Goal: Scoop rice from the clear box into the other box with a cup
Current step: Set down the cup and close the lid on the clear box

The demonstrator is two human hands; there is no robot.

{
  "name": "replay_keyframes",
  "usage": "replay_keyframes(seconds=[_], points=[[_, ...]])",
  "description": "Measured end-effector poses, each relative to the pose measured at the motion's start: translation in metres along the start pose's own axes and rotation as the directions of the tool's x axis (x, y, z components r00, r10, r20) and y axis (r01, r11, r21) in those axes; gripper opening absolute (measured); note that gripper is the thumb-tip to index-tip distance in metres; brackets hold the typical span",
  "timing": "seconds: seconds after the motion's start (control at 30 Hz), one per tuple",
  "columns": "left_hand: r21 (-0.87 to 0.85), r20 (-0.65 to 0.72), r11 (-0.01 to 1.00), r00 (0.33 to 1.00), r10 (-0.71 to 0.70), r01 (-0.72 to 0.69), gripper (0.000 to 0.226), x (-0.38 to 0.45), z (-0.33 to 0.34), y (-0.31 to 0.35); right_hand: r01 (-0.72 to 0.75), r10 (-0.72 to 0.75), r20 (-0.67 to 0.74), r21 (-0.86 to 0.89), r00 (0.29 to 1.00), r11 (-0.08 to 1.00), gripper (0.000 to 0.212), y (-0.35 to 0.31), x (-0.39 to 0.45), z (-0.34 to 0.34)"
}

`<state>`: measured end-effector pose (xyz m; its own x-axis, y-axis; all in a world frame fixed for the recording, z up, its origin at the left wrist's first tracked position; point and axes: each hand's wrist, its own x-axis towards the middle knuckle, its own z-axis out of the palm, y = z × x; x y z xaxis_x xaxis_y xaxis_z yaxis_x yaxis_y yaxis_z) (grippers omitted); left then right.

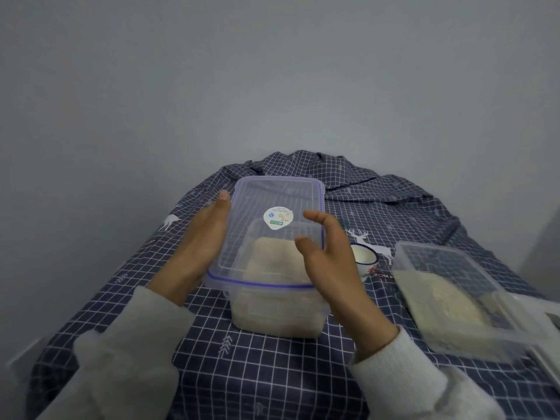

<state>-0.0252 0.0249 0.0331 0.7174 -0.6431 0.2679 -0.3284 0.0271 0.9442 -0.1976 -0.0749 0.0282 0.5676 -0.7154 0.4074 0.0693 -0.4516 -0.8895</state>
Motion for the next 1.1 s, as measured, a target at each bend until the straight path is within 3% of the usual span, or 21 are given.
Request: replay_keyframes(seconds=[0.1,0.4,0.87,1.1], points=[[0.044,0.011,0.999,1.0,-0.013,0.013,0.069,0.003,0.013,-0.004,-0.02,0.021,0.011,-0.063,1.0,0.998,0.038,0.006,0.001,-0.008],[0.099,0.072,0.992,0.994,-0.086,0.079,0.051,0.008,0.029,-0.02,-0.127,0.128,0.011,-0.092,0.992,0.988,0.037,0.022,0.001,-0.014],[0.128,0.142,0.987,0.983,-0.118,0.1,0.065,0.006,0.034,-0.022,-0.273,0.276,0.031,-0.065,0.961,0.96,0.038,0.035,0.004,-0.017],[0.131,0.134,0.984,0.981,-0.139,0.121,0.057,0.005,0.032,-0.024,-0.308,0.313,0.052,-0.082,0.948,0.948,0.037,0.043,0.006,-0.014]])
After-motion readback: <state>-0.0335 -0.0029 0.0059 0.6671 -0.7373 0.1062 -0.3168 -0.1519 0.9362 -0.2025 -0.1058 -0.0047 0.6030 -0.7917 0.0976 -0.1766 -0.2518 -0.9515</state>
